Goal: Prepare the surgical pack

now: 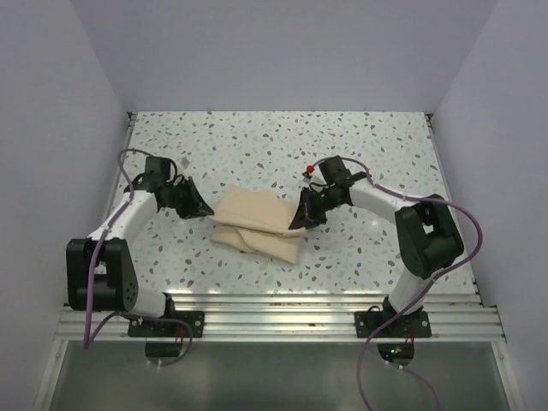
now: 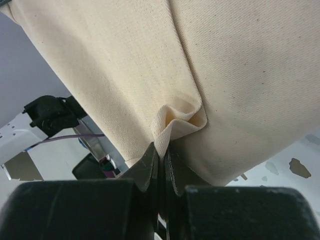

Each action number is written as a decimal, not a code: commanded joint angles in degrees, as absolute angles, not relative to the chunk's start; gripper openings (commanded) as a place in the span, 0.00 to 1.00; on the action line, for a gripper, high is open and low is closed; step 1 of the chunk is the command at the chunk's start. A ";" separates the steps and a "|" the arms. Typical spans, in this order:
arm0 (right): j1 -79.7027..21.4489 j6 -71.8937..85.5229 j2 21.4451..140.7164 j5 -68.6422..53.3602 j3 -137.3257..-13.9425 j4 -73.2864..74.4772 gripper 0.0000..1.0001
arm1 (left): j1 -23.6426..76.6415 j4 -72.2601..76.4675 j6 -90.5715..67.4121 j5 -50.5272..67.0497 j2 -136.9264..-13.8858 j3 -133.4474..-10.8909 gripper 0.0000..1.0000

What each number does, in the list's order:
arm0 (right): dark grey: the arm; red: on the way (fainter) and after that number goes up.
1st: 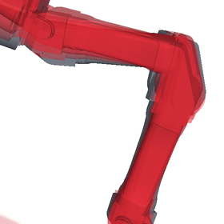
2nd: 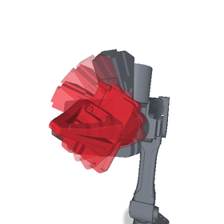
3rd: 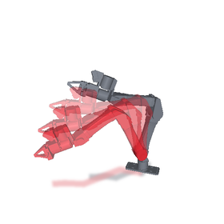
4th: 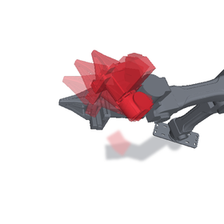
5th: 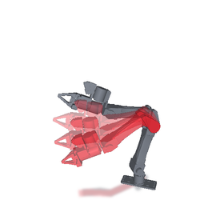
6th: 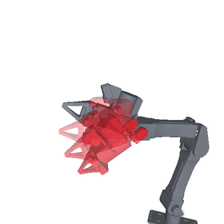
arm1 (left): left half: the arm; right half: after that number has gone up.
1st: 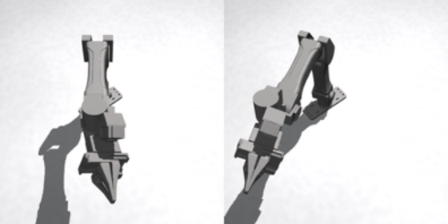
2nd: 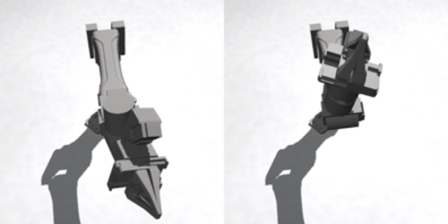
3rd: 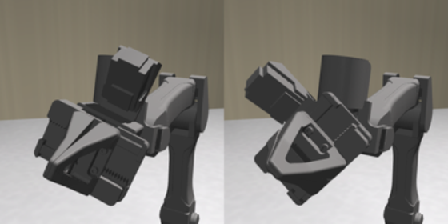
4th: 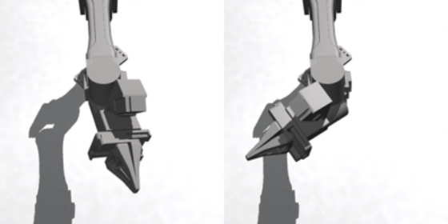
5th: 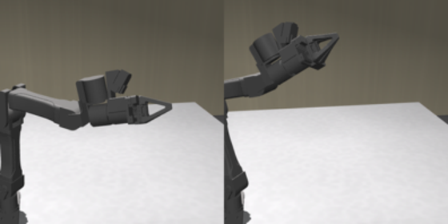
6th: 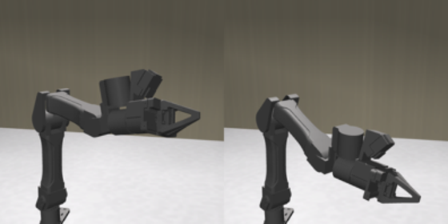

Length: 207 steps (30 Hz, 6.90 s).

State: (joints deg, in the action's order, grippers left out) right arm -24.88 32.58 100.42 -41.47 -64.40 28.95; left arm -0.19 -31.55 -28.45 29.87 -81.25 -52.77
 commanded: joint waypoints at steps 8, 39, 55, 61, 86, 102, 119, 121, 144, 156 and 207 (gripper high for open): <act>-24.61 27.96 98.62 -40.25 -60.99 32.41 0.20 | -0.88 -35.77 -25.84 22.33 -85.00 -55.63 0.19; -24.79 58.26 89.45 -42.89 -28.56 -10.16 0.00 | 2.54 -25.41 -30.50 23.73 -95.09 -48.96 0.06; -18.64 49.15 114.50 -41.31 -66.23 9.55 0.00 | 10.28 -22.23 -43.50 23.47 -81.66 -35.16 0.16; -14.33 36.76 132.17 -38.77 -97.00 32.67 0.00 | 10.28 -30.22 -43.59 20.40 -71.91 -35.50 0.24; -11.51 28.83 98.53 -40.34 -70.76 33.92 0.56 | 2.20 -26.79 -23.38 33.05 -111.86 -81.38 0.69; -11.51 28.56 99.67 -40.96 -68.11 32.52 0.56 | 2.29 -20.13 -26.36 40.52 -107.93 -74.71 0.38; -11.43 28.65 100.28 -39.29 -67.67 32.52 0.57 | 12.19 -18.11 -32.16 37.88 -88.43 -71.20 0.00; -11.16 28.83 100.63 -38.76 -68.38 32.61 0.57 | 15.19 -18.02 -33.22 37.27 -85.71 -68.39 0.00; -9.22 25.84 98.79 -38.56 -71.46 34.73 0.77 | 31.38 -32.87 -23.91 13.45 -78.84 -66.72 0.62; -13.79 44.19 103.71 -47.37 -77.68 13.38 0.56 | 31.46 -28.05 -24.17 14.14 -80.77 -62.23 0.58; -14.50 30.94 90.79 -40.87 -58.37 24.43 0.56 | 58.89 -42.72 -23.03 -41.40 -100.10 -67.94 0.63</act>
State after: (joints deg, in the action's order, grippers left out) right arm -14.81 31.86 94.32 -42.04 -59.22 24.62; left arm 58.67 -44.07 -24.91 -35.05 -99.29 -65.43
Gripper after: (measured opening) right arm 0.560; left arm 0.635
